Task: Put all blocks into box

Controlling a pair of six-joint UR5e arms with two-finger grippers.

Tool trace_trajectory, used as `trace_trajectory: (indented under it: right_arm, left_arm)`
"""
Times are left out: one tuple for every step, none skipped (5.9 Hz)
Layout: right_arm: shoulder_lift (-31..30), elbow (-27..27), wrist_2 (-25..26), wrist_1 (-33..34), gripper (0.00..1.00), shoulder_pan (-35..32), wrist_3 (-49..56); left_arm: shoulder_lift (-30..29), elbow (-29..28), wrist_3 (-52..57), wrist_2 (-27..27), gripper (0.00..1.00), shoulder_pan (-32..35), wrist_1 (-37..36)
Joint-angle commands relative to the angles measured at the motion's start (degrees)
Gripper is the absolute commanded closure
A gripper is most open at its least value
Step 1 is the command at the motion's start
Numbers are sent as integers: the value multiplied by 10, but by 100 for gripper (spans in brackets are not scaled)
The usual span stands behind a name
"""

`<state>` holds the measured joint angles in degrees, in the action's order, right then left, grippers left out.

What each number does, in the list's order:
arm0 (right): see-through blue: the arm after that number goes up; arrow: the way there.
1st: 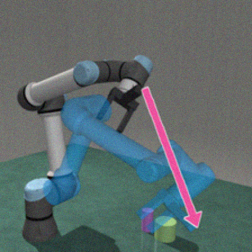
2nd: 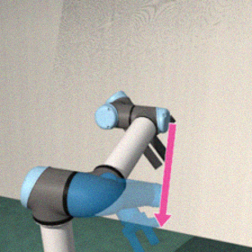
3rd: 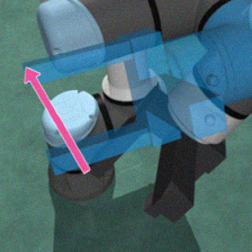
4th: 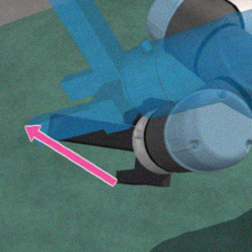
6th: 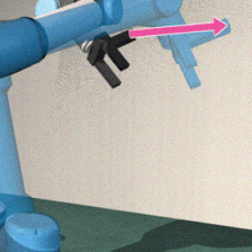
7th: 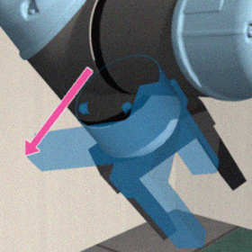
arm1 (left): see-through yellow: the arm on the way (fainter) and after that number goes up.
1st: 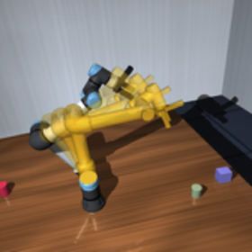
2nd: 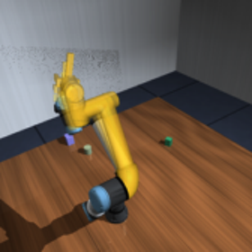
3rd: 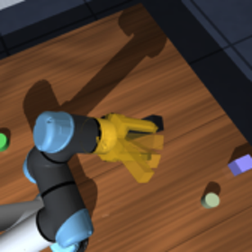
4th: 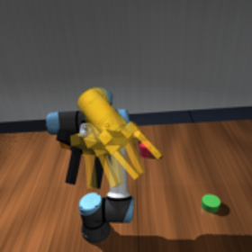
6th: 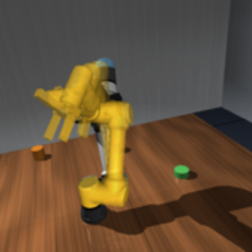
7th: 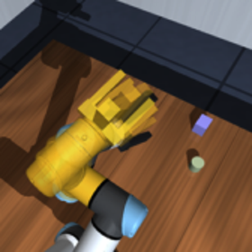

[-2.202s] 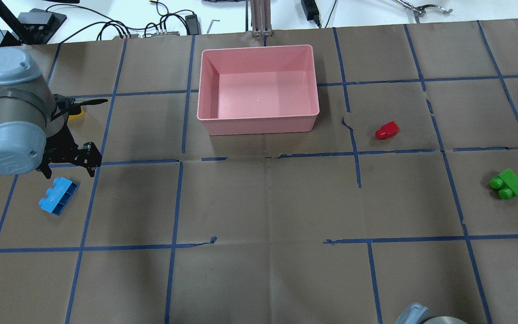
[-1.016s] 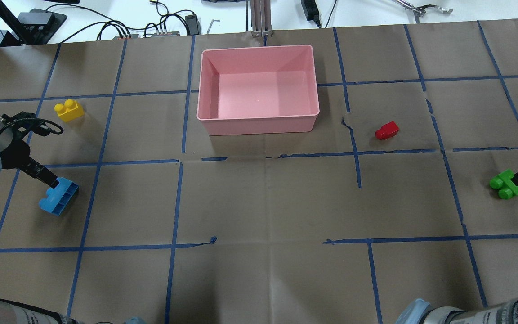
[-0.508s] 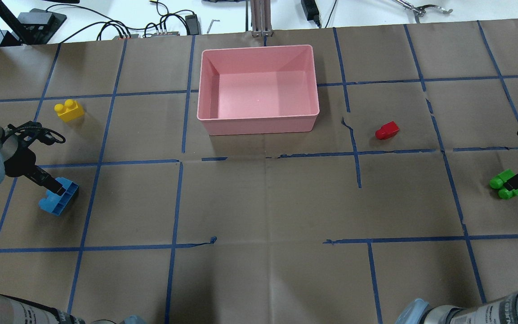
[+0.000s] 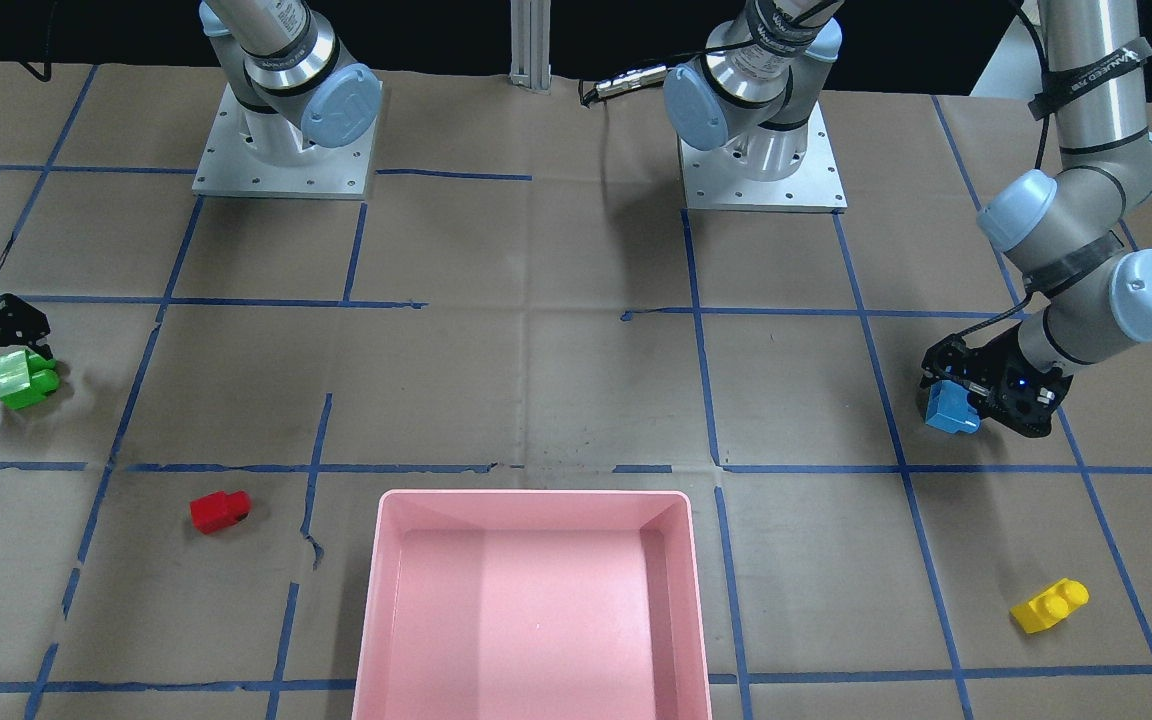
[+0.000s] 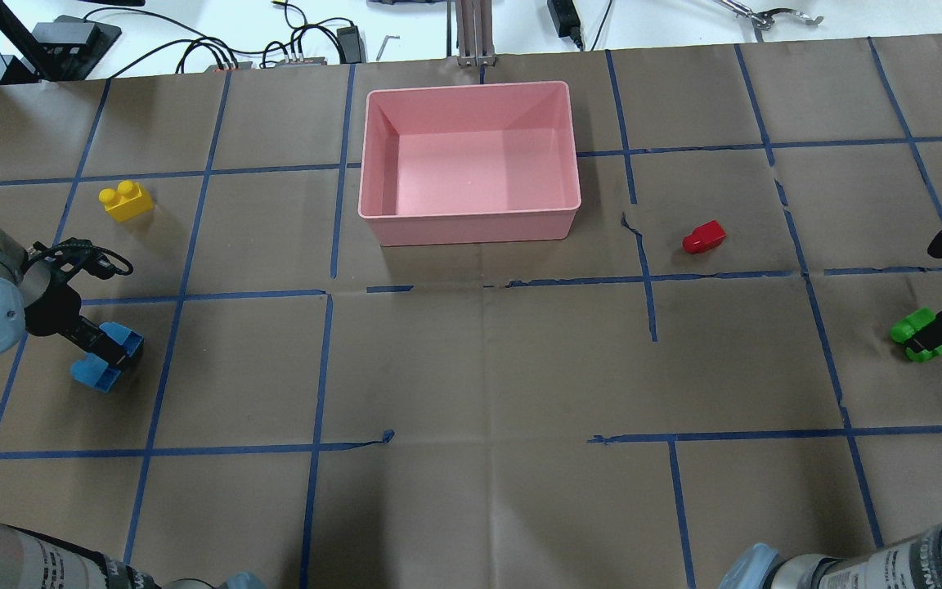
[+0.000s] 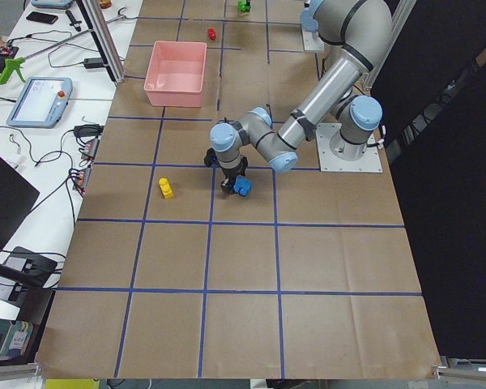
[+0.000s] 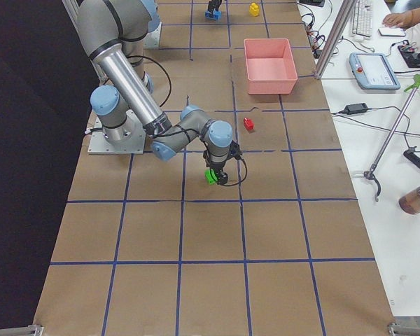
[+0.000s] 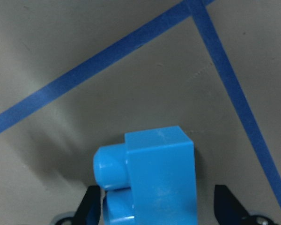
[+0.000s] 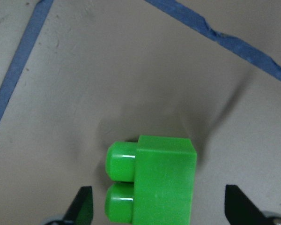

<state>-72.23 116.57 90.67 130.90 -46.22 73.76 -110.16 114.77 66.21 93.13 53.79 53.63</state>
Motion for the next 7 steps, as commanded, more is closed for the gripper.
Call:
trace_trajectory:
  right_arm:
    - [9,1,1,-1,0,0,5]
    - [13,1,1,-4,0,0,5]
    - [18,1,1,-3,8,0,5]
    - [17,0,5,1,33,0,4]
    - [16,-1,7,2,48,1,3]
    - [10,-3,7,2,56,0,3]
    - [5,-9,5,2,56,0,3]
  left_arm:
    - [-1,-4,-7,-1,83,0,2]
    - [0,-6,-17,-2,87,0,6]
    - [7,-25,-38,-3,89,7,34]
    - [10,-79,-71,-4,100,38,105]
    - [12,-101,-78,-5,100,60,121]
    - [14,-111,-84,-6,100,68,125]
    - [17,-126,-133,-28,100,91,131]
